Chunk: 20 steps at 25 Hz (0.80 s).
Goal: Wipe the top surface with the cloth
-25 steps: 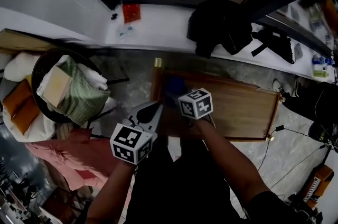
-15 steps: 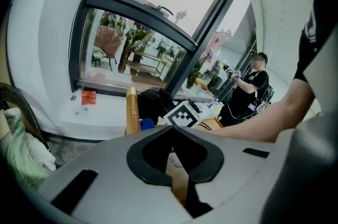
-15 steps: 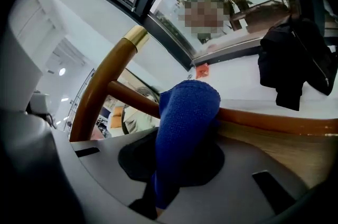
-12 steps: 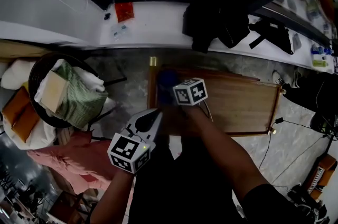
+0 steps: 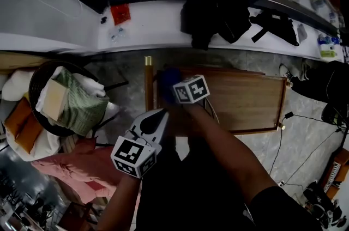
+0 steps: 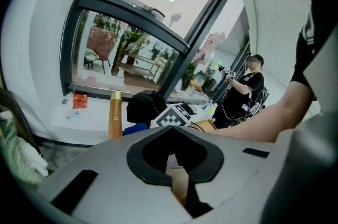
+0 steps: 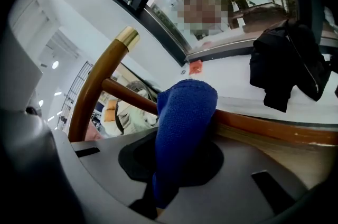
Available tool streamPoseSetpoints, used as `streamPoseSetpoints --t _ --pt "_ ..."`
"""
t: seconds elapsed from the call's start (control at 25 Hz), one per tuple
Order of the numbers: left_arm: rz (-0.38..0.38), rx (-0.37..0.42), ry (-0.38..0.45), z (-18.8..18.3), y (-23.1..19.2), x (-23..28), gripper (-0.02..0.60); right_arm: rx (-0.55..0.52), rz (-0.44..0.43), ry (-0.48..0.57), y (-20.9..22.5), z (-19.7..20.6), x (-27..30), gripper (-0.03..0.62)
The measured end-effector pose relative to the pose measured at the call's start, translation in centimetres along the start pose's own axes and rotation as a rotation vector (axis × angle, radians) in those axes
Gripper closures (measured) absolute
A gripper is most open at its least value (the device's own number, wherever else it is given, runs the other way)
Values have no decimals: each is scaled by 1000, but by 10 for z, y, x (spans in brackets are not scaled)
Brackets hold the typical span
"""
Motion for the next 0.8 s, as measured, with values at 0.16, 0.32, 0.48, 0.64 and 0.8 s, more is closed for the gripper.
streamPoseSetpoints --t 0.16,0.32,0.48,0.64,0.8 --pt "14 12 -13 4 11 5 572 17 18 4 8 4 -13 536" --pt "35 9 -14 2 24 13 572 10 32 0 20 11 -31 536" --pt "50 23 -10 -1 37 24 572 22 53 15 35 18 -55 536" --pt "64 47 -28 1 51 33 572 35 66 32 47 26 -75 536" --pt "81 76 -47 2 65 41 572 58 78 59 60 33 -94 536"
Point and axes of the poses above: the fingertips, and each gripper's own axes: x forward along the fingers, y to its right, z out of its underside, the point moved 9 cm from there along -x, backward along the fingers, and after that the axes turned 8 degrees about -z, right-handed, at the moved point
